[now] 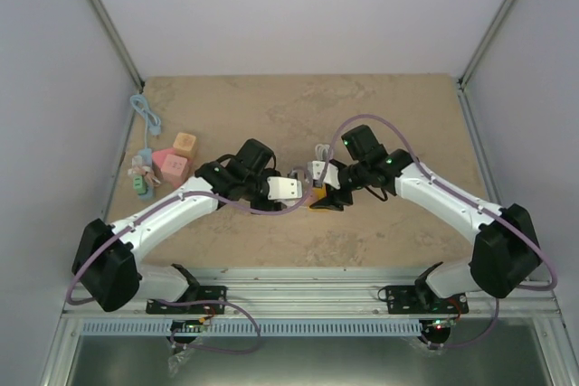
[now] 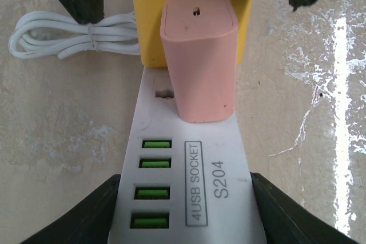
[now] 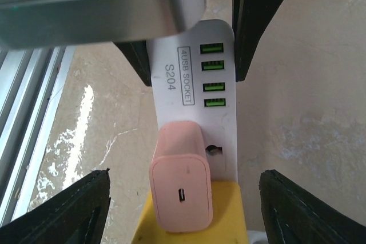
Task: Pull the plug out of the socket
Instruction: Pick up the socket from the center of the board.
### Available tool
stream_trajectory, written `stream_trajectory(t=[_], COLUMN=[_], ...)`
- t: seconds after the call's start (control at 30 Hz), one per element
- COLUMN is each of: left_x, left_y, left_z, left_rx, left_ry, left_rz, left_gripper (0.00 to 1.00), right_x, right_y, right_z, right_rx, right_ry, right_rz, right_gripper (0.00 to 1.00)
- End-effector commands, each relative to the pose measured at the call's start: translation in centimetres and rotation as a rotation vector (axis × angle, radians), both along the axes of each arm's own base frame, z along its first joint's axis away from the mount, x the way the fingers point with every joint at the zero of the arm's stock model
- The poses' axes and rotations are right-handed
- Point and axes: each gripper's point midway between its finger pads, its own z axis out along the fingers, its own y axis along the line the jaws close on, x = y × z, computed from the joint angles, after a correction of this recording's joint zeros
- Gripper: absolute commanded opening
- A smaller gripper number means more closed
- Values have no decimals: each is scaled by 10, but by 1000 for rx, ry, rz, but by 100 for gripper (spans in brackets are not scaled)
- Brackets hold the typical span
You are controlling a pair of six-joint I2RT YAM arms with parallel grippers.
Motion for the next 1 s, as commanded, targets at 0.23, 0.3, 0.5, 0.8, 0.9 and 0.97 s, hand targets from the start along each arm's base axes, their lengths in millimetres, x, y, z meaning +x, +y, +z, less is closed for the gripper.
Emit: stream_trajectory(t=[0.23,0.3,0.5,0.8,0.9,0.97], left_x=[13,12,9,4,2,0], left_y=[-22,-23,-24,-18,-17,-16], left_z=[33,34,34,36,41,43], left_rx=[-115,-119,-125,-163,-172,-175], left_ry=[-31,-24,-16,-9,-20,-23], left_rz=[9,2,-13,-38,-49,-55], left_gripper=[0,0,0,0,0,0], right_x=[8,8,9,-4,-2,-1], right_y=[15,16,16,11,9,8], right_z=[-4,-8,-15,-20,-21,-19], right_rx=[-45,-54,-71,-43,-44,-32], right_ry=[-1,12,16,11,11,13], right_rz=[-39,-42,-40,0,-13,-19], right_gripper=[65,61,45,62,62,65])
